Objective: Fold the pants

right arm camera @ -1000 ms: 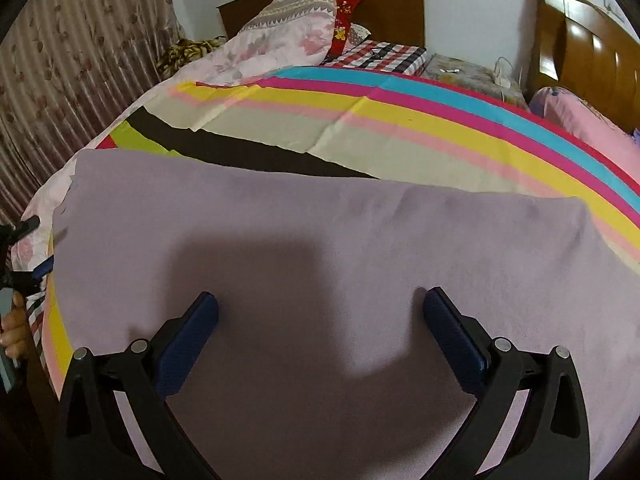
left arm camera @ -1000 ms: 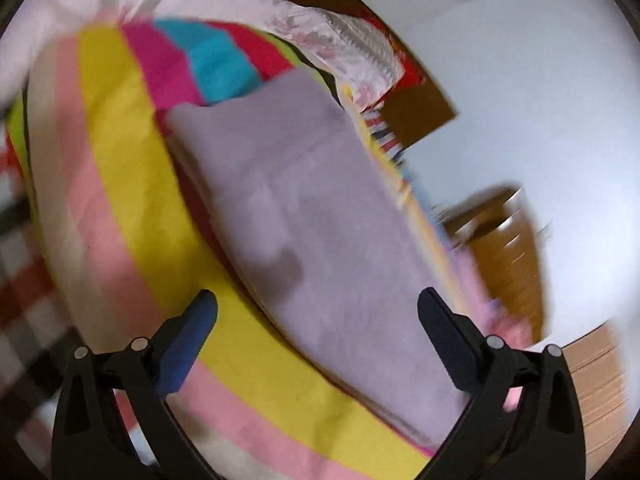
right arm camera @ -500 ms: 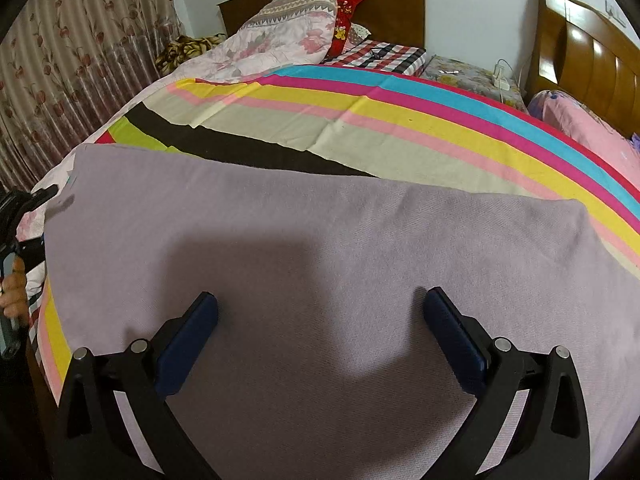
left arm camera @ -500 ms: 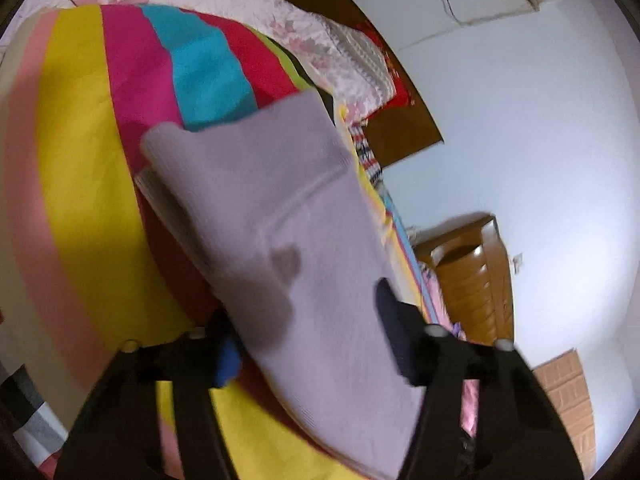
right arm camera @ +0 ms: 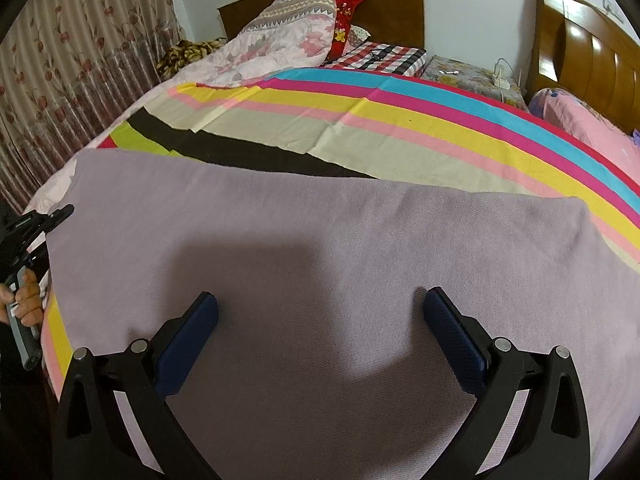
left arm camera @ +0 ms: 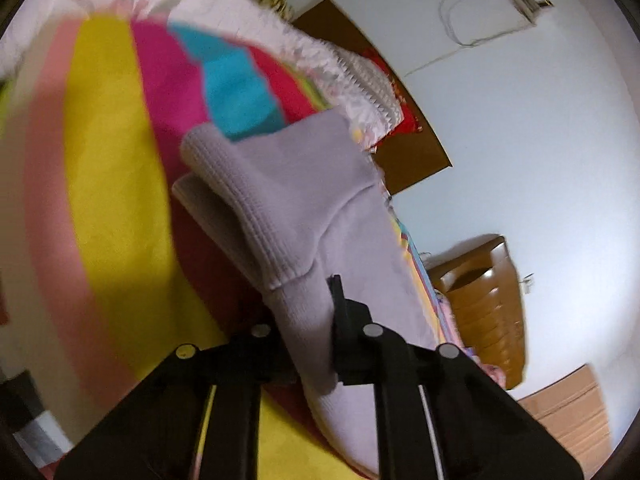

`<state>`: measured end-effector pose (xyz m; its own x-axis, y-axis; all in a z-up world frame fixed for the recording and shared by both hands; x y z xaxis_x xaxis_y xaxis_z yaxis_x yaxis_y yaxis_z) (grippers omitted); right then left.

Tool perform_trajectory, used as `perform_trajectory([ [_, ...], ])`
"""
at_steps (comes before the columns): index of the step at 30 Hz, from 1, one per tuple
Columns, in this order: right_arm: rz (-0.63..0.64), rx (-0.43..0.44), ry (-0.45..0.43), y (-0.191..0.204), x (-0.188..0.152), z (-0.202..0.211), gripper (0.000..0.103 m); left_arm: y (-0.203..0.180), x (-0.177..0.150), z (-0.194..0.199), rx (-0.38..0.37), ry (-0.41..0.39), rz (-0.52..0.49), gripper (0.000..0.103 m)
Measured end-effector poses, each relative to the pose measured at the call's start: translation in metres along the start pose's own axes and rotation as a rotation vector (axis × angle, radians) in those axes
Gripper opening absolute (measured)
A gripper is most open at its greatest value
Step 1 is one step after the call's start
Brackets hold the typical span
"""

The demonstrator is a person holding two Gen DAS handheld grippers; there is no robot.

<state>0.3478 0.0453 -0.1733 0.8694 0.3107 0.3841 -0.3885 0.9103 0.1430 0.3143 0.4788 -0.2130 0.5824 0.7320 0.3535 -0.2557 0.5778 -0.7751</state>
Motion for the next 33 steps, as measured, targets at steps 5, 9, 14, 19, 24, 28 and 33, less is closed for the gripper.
perform_trajectory([
  [5, -0.152, 0.236, -0.112, -0.023, 0.004, 0.020, 0.098, -0.120, -0.007, 0.032, 0.144, -0.116, -0.267, 0.010],
  [9, -0.469, 0.578, -0.413, -0.089, -0.013, 0.087, 0.099, -0.250, -0.067, 0.020, 0.265, -0.114, -0.651, 0.011],
  [14, -0.558, 0.594, -0.635, -0.154, -0.060, 0.173, 0.099, -0.350, -0.219, -0.040, 0.297, 0.001, -1.127, 0.014],
  [19, -0.590, 0.447, -0.700, -0.197, -0.112, 0.228, 0.099, -0.310, -0.371, -0.139, 0.399, 0.455, -1.430, 0.022],
  [24, -0.635, 0.307, -0.599, -0.220, -0.160, 0.223, 0.099, -0.296, -0.369, -0.107, 0.390, 0.296, -1.469, 0.083],
  [28, -0.628, 0.323, -0.489, -0.205, -0.162, 0.188, 0.099, -0.287, -0.311, -0.056, 0.290, 0.212, -1.296, 0.097],
  [33, -0.564, 0.431, -0.364, -0.160, -0.147, 0.161, 0.099, -0.241, -0.243, -0.038, 0.406, 0.166, -1.094, 0.099],
])
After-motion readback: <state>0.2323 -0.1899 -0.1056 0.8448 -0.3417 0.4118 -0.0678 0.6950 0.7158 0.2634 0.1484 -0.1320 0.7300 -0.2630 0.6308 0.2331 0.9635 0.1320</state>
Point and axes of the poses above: each gripper's, at about its wrist camera, not at the fingertips, and z roughly against the way its jaws point, y to its left, x to its top, the point moved 8 cm from there along -z, roughly the way its jaws point, and after that the axes turned 13 degrees about y, right-handed, at the moved point
